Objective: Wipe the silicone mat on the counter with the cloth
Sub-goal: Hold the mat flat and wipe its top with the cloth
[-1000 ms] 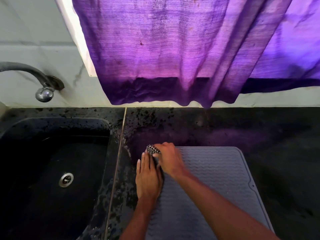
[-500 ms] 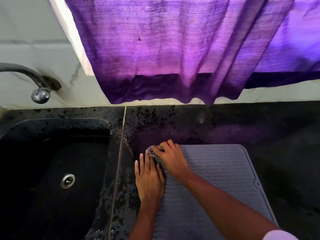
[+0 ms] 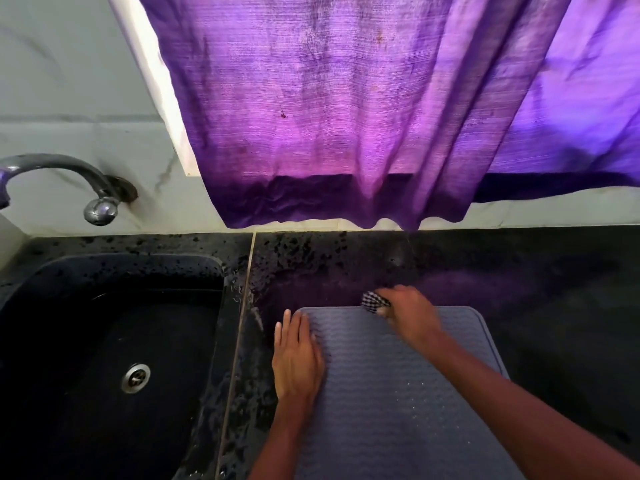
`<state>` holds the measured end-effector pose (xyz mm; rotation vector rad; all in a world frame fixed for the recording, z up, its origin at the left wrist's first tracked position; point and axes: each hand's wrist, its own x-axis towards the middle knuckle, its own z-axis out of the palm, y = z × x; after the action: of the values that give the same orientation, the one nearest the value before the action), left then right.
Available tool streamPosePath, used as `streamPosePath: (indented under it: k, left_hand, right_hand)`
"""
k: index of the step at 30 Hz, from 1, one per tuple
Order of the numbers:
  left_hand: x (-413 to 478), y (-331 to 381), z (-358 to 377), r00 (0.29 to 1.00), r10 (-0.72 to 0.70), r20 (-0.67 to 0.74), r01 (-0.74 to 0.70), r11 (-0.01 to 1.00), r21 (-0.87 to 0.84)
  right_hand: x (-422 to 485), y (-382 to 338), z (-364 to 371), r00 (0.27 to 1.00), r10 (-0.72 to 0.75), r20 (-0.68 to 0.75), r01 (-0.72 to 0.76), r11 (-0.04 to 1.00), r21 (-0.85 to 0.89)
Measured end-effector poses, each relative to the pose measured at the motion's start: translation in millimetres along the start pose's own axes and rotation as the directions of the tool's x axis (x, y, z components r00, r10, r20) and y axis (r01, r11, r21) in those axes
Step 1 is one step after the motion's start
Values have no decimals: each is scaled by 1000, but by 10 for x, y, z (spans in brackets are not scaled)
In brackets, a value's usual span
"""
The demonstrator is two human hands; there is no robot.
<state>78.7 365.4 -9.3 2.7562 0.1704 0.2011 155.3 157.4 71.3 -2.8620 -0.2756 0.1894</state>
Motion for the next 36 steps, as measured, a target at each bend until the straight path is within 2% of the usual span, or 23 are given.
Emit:
streamPosePath:
  k: [2, 4, 7, 10, 15, 22, 26, 29, 31, 33, 36]
  left_hand:
    - [134, 8, 1, 997, 71, -10, -71, 997, -23]
    - [219, -20, 24, 994, 106, 24, -105, 993, -54]
    - [217, -50, 54, 992, 114, 56, -108, 990, -96]
    - [241, -91, 132, 987, 150, 54, -150, 989, -14]
    - [269, -128, 223, 987, 161, 8, -161, 985, 58]
    - [264, -158, 270, 985, 172, -10, -171, 982, 78]
    - [258, -133, 253, 987, 158, 17, -159, 984, 77]
    - [245, -119, 247, 988, 152, 12, -153, 985, 84]
    - [235, -104, 232, 989, 150, 15, -151, 985, 88]
    - [226, -95, 220, 988, 152, 5, -152, 984, 94]
    - [212, -80, 211, 983, 184, 9, -184, 981, 66]
  right_hand:
    - [41, -299, 101, 995, -96, -27, 98, 990, 99]
    - [82, -590, 281, 989, -150, 0, 149, 987, 62]
    - [64, -819, 540, 993, -120, -3, 120, 993, 13]
    - [-17, -804, 689, 994, -88, -63, 83, 994, -72]
    - [-59, -502, 635, 981, -151, -118, 129, 976, -178]
    - [-176, 307, 422, 987, -108, -119, 64, 943, -326]
    - [-280, 712, 277, 991, -16, -130, -33, 931, -363]
    - [-306, 844, 138, 994, 97, -58, -112, 909, -401]
    - [-281, 797, 72, 984, 176, -24, -172, 908, -383]
    - [-225, 659, 59, 980, 199, -18, -196, 945, -261]
    - [-151, 293, 139, 997, 49, -65, -51, 998, -24]
